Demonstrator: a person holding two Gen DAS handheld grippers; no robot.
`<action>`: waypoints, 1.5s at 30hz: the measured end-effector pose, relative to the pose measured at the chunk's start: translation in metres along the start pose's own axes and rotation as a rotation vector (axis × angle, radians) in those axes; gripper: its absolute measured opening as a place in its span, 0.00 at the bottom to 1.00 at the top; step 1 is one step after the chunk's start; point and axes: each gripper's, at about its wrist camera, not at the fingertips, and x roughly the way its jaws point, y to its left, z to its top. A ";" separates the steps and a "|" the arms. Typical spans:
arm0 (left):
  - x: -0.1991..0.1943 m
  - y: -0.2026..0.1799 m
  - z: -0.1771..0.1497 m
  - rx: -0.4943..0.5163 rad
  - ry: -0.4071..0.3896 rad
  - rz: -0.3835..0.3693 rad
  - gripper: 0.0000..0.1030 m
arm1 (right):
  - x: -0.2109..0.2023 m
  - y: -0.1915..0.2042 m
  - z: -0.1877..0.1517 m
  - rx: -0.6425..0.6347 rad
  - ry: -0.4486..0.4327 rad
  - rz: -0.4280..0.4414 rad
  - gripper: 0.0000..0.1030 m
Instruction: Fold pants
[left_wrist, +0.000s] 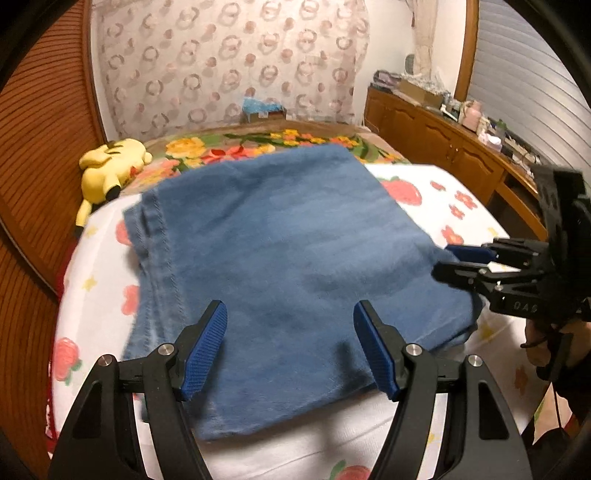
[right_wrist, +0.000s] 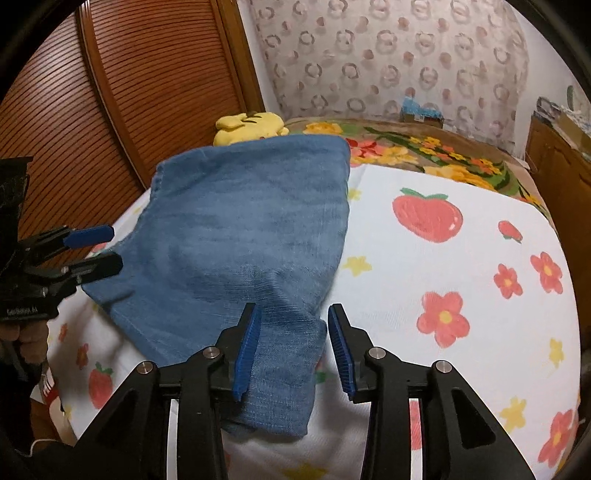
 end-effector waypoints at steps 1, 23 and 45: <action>0.004 -0.001 -0.002 0.000 0.010 -0.003 0.70 | 0.001 0.000 0.000 0.001 0.004 -0.001 0.41; -0.015 0.025 -0.013 -0.028 -0.038 -0.001 0.72 | -0.014 0.008 0.031 0.059 -0.079 0.100 0.14; -0.089 0.157 -0.047 -0.238 -0.141 0.213 0.72 | 0.045 0.166 0.056 -0.287 -0.034 0.384 0.12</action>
